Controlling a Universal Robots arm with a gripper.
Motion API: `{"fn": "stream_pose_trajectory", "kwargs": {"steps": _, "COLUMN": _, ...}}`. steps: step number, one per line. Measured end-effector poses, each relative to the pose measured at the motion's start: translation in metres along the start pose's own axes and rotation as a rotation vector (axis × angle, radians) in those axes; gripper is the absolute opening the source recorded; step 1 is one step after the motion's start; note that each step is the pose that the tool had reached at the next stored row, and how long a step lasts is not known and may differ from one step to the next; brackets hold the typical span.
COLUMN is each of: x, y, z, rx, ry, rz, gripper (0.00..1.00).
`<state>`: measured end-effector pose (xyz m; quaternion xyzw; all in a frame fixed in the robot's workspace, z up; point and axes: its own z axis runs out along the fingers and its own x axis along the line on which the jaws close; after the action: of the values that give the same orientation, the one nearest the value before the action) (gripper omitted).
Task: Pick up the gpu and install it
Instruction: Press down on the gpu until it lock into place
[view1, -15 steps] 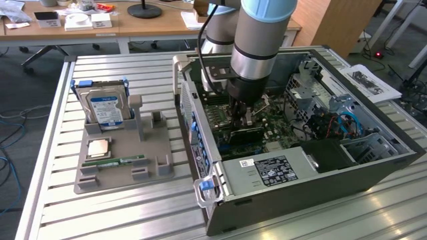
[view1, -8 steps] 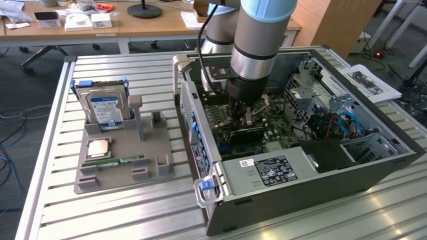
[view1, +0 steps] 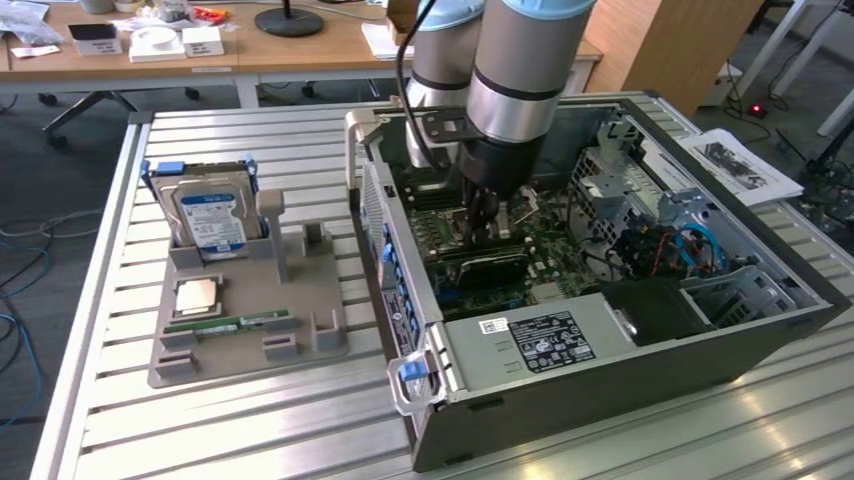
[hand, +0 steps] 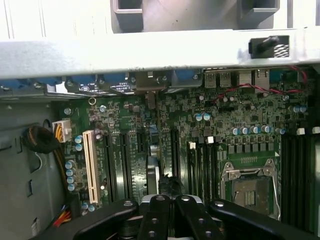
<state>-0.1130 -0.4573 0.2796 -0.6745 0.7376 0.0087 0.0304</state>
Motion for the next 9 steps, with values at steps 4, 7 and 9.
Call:
{"fn": "stream_pose_trajectory", "kwargs": {"steps": 4, "x": -0.001, "y": -0.0027, "z": -0.0067, "rx": 0.0001, "ry": 0.0001, "rz": 0.000, "gripper": 0.11}}
{"fn": "stream_pose_trajectory", "kwargs": {"steps": 7, "x": -0.001, "y": -0.0043, "z": -0.0134, "rx": 0.0000, "ry": 0.0001, "rz": 0.000, "gripper": 0.11}}
{"fn": "stream_pose_trajectory", "kwargs": {"steps": 9, "x": -0.001, "y": -0.0050, "z": -0.0181, "rx": 0.0001, "ry": 0.0000, "rz": 0.000, "gripper": 0.11}}
